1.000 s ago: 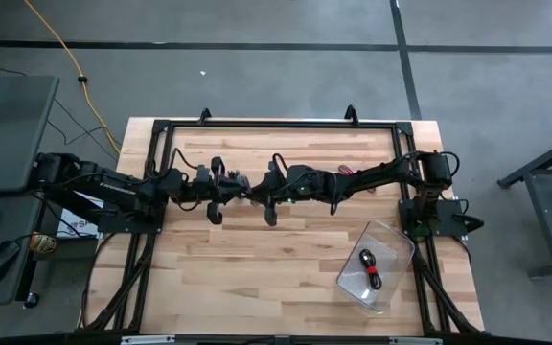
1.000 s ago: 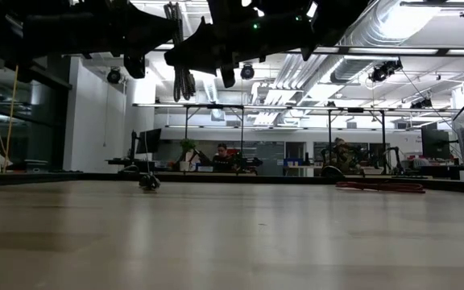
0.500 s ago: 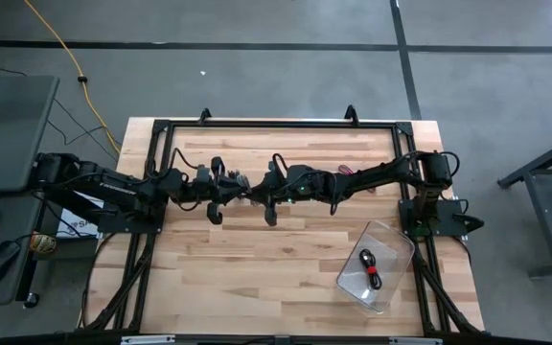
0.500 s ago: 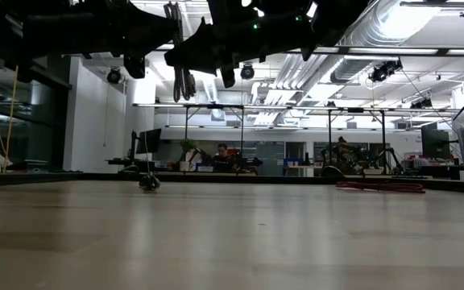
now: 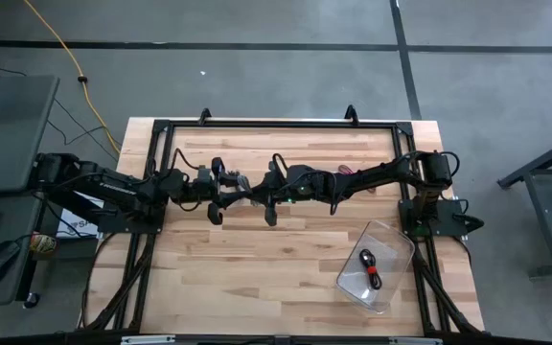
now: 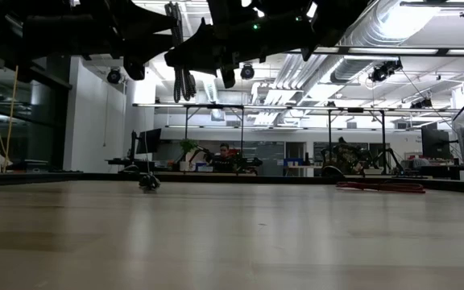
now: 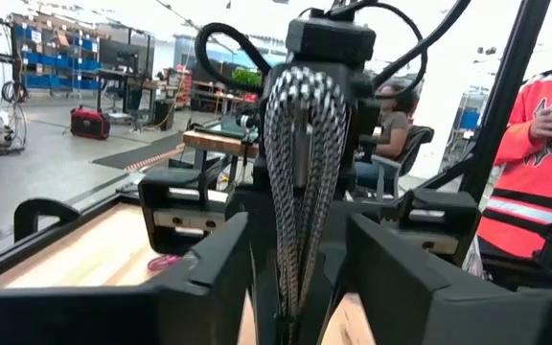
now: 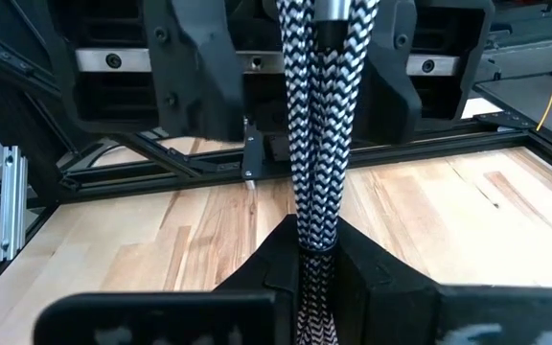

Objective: Pick and place USB-C Cables
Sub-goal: Put the gray charger cable into the transparent bin

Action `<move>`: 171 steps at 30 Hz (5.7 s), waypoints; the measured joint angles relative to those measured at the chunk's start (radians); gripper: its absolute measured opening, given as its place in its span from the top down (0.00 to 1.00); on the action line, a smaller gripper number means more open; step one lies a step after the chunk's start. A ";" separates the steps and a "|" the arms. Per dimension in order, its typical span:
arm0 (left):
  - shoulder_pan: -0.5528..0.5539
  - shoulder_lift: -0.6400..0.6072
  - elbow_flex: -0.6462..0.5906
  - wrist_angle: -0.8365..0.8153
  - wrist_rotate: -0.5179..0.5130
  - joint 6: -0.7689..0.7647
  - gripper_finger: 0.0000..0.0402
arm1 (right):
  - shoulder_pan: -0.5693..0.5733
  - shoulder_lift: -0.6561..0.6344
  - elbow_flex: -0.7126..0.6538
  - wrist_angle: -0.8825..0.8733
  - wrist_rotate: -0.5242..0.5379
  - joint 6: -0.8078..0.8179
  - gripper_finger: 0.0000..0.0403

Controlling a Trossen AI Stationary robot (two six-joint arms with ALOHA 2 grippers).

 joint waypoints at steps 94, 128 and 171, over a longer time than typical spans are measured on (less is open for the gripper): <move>0.040 -0.498 -0.124 -0.351 -0.011 0.069 0.46 | 0.031 -0.726 -0.726 0.278 0.152 -0.007 0.95; 0.040 -0.497 -0.124 -0.366 0.008 0.061 0.46 | 0.801 -0.652 -0.067 -1.425 0.475 1.141 0.95; 0.040 -0.497 -0.124 -0.374 0.008 0.026 0.46 | 0.767 -0.392 -0.164 -1.571 -0.060 0.325 0.96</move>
